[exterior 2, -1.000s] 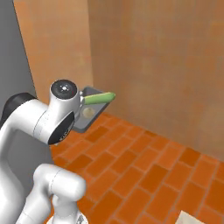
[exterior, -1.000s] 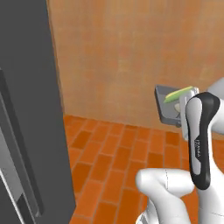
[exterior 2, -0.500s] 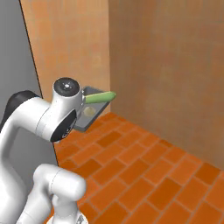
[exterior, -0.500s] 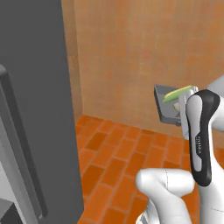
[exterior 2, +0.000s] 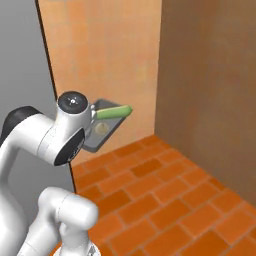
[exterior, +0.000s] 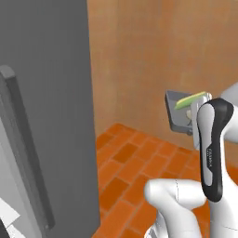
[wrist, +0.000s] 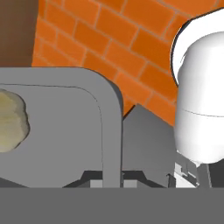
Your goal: Take the meat container that has the fish and place it on the second highest rack of the freezer. Then take the vegetable container that has the garlic and corn and place it on the highest rack of the freezer.
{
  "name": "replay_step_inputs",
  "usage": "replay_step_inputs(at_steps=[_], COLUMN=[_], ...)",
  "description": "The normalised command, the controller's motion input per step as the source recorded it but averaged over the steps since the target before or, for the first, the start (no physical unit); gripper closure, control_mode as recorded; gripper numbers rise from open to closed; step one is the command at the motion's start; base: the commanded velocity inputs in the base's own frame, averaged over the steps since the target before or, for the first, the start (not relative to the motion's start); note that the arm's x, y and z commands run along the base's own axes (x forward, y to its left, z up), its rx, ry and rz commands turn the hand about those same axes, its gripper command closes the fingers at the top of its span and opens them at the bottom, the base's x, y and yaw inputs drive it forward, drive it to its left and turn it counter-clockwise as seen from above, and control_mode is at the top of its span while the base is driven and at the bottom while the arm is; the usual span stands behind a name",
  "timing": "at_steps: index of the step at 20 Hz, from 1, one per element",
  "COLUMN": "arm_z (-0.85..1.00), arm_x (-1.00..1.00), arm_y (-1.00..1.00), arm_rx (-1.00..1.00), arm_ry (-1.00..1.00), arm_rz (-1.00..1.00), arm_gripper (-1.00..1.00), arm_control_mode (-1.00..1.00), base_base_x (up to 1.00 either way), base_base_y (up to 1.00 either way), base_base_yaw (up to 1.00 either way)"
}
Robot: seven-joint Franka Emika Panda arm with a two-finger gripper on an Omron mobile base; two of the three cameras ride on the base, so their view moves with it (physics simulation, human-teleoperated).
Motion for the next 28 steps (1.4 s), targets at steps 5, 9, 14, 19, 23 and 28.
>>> replay_step_inputs(at_steps=[5, 9, 14, 19, 23, 28], arm_z=[0.0, 0.0, 0.0, 0.0, 0.0, 0.0], arm_x=[0.0, 0.0, 0.0, 0.0, 0.0, 0.0], arm_y=[0.0, 0.0, 0.0, 0.0, 0.0, 0.0], arm_rx=[0.0, 0.0, 0.0, 0.0, 0.0, 0.0], arm_ry=[0.0, 0.0, 0.0, 0.0, 0.0, 0.0], arm_rz=[0.0, 0.0, 0.0, 0.0, 0.0, 0.0], arm_gripper=[1.0, 1.0, 1.0, 1.0, 1.0, 1.0], arm_control_mode=[1.0, 1.0, 1.0, 1.0, 1.0, 1.0], base_base_x=[0.69, -0.05, -0.28, -0.19, -0.41, -0.28], base_base_y=[-0.7, -0.74, -0.67, -0.48, -0.04, 0.41], base_base_yaw=[0.51, 0.6, 0.69, 0.76, 0.76, 0.68])
